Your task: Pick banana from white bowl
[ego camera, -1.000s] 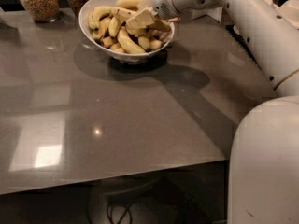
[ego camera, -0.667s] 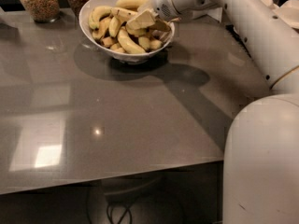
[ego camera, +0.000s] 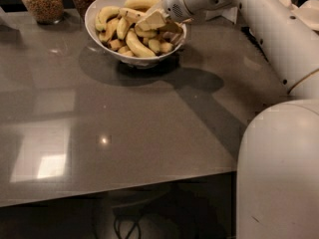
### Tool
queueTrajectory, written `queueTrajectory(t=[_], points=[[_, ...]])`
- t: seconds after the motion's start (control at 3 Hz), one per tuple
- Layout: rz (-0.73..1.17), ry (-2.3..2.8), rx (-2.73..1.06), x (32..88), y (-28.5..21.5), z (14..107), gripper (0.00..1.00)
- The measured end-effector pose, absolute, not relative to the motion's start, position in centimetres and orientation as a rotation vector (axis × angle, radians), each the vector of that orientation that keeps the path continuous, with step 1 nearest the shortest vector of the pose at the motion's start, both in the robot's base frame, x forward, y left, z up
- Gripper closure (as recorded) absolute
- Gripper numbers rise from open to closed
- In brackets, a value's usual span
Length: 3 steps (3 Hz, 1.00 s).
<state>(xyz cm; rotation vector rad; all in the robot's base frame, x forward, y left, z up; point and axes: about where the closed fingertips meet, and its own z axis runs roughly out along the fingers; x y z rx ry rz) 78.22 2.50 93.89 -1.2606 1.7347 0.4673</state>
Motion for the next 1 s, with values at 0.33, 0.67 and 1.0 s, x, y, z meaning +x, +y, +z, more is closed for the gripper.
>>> queueTrajectory(t=[0.33, 0.67, 1.0], points=[[0.467, 1.735, -1.261, 78.1, 2.5, 94.0, 1.00], [0.451, 1.706, -1.243, 77.3, 2.2, 96.3, 1.00], [0.437, 1.678, -1.269, 75.7, 1.8, 98.8, 1.00]])
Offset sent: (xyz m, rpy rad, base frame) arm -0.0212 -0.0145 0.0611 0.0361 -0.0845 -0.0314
